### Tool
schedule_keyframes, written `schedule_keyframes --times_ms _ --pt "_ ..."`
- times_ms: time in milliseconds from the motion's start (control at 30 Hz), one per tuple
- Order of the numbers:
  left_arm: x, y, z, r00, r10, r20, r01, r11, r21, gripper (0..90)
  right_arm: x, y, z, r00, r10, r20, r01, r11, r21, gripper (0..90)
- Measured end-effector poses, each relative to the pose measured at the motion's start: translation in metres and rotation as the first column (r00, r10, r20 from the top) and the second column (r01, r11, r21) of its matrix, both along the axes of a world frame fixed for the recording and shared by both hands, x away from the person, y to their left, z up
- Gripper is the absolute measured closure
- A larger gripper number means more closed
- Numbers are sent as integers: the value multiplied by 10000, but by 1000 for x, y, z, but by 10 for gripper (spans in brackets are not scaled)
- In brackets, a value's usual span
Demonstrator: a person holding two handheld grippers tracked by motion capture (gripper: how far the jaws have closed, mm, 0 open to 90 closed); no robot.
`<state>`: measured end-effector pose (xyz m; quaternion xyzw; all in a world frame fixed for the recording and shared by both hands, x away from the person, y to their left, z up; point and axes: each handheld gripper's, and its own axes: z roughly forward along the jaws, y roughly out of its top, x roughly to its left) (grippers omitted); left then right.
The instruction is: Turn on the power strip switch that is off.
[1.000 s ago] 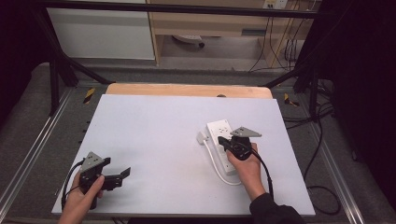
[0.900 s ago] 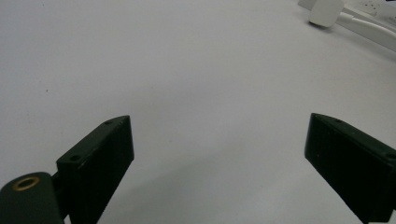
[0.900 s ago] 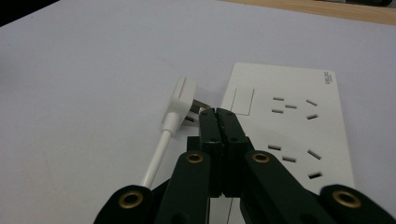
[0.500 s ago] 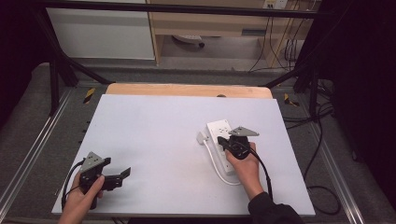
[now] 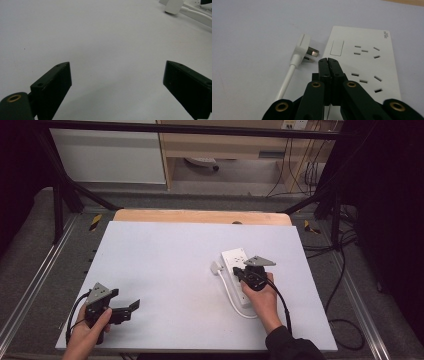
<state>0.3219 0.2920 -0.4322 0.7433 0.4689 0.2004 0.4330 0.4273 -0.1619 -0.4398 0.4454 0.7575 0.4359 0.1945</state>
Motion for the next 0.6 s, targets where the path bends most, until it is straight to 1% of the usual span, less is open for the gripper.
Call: schedule_keyframes --times_ms 300,400,600 --pt "0 0 0 10000 23 36 -23 10000 -11 84 1 -1 -1 10000 -41 3 41 10000 -64 900" --pt "0 1 1 10000 55 31 -55 10000 -47 84 1 0 -3 10000 -51 -80 50 9999 -98 900" --pt "0 1 0 10000 12 37 -12 10000 -20 84 1 0 -4 10000 -41 -29 40 9999 -149 900"
